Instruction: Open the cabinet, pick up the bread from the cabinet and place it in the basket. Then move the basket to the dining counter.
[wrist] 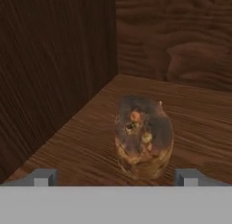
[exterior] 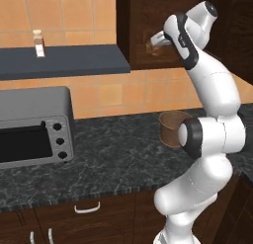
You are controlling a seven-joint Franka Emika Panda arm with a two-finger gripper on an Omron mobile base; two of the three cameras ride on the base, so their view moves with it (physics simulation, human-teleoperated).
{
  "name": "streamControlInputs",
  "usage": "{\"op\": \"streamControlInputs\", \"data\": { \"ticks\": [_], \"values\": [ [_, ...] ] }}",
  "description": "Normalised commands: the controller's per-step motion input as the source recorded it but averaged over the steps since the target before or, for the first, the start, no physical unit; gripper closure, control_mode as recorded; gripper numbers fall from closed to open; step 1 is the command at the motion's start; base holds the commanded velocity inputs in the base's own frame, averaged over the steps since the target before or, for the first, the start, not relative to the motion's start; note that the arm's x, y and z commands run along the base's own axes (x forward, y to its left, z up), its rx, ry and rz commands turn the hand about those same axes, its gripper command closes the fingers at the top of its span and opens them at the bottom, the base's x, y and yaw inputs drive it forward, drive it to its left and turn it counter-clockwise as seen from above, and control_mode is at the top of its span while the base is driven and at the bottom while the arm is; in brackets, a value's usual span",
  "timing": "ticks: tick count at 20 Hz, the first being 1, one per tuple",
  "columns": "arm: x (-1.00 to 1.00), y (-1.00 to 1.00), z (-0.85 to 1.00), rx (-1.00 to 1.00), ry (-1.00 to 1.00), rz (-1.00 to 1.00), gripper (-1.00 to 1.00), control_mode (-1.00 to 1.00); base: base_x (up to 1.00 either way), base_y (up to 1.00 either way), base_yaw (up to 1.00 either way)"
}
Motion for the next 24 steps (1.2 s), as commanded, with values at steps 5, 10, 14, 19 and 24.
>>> {"op": "streamControlInputs", "data": {
  "ticks": [5, 10, 14, 19, 24],
  "values": [
    [0.44, 0.00, -0.09, 0.00, 0.01, 0.01, -1.00, -1.00, 0.00, 0.00, 0.00],
    [0.32, 0.00, -0.14, 0.00, 0.00, 0.03, -1.00, -1.00, 0.00, 0.00, 0.00],
    [0.19, 0.02, -0.26, 0.00, 0.00, 0.03, -1.00, -1.00, 0.00, 0.00, 0.00],
    [0.17, 0.18, -0.54, -0.01, 0.02, 0.04, 1.00, -1.00, 0.00, 0.00, 0.00],
    [-0.07, 0.00, -0.32, 0.00, 0.01, 0.07, 1.00, -1.00, 0.00, 0.00, 0.00]
  ]
}}
